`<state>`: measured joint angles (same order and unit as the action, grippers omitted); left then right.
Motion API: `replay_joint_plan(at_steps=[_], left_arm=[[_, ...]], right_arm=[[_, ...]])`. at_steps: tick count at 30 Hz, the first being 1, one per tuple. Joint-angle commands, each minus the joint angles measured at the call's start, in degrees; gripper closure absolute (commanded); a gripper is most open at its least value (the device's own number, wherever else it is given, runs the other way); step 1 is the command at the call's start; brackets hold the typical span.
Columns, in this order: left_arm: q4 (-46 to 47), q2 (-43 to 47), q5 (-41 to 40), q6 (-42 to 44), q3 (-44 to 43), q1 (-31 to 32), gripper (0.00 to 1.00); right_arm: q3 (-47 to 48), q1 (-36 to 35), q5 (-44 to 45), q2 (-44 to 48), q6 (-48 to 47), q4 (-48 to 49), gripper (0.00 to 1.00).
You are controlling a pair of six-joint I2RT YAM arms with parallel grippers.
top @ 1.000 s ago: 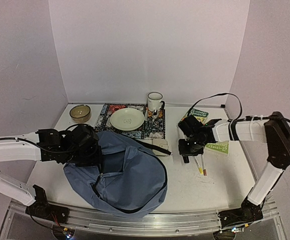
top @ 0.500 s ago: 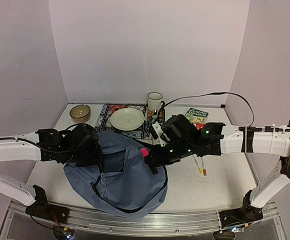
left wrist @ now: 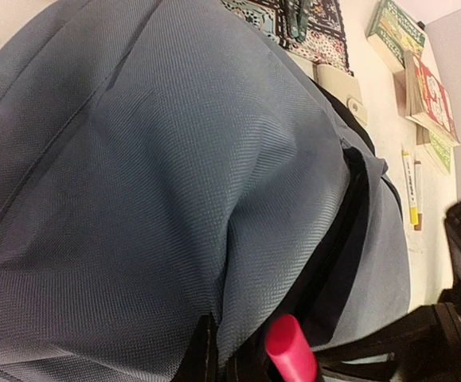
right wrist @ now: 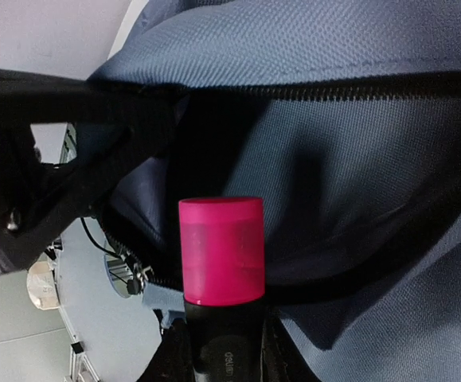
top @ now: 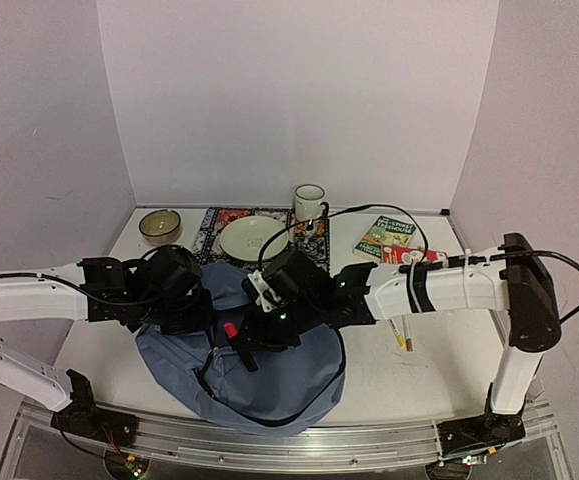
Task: Pack the student bag
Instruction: Place the pen in the largest pocket of the bag, then pick up the pen from the center of the board.
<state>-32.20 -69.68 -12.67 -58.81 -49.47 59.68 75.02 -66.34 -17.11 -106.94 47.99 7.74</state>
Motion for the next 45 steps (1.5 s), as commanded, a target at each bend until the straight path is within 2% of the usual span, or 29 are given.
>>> replay_joint_plan(at_steps=[1, 8, 13, 18, 20, 25, 33, 38, 45], left_arm=[[6.67, 0.26, 4.73, -0.23, -1.75, 0.09, 1.00], [7.45, 3.42, 7.76, -1.91, 1.17, 0.89, 1.00], [7.65, 5.40, 9.38, -3.27, 2.99, 1.13, 1.00], [9.06, 5.92, 10.00, -4.18, 3.77, 1.18, 1.00], [9.95, 5.63, 10.29, -4.40, 3.65, 1.14, 1.00], [11.30, 6.34, 7.09, -5.99, 4.40, 1.14, 1.00], [11.35, 7.45, 0.05, -7.98, 6.85, 1.13, 1.00], [11.32, 5.51, -1.17, -8.01, 7.56, 1.11, 1.00], [11.21, 3.34, -2.27, -7.17, 7.05, 1.06, 1.00]], right_arm=[[3.24, 0.32, 2.03, -2.05, 4.43, 1.53, 1.00], [3.52, 1.83, 7.27, -3.84, 12.28, 4.97, 1.00], [2.80, 2.05, 16.21, -3.05, 18.07, 8.26, 1.00], [5.60, 2.16, 16.20, -6.67, 21.10, 12.83, 1.00], [8.28, 2.10, 13.77, -8.84, 20.08, 13.27, 0.96], [9.98, 1.99, 8.87, -9.60, 14.80, 13.44, 0.69], [3.38, 2.01, 7.17, -1.58, 5.78, 9.87, 0.46], [-0.34, 1.99, 11.15, 4.77, -0.05, 2.42, 0.43], [-3.99, 3.59, 20.44, 11.12, -8.66, -13.11, 0.43]])
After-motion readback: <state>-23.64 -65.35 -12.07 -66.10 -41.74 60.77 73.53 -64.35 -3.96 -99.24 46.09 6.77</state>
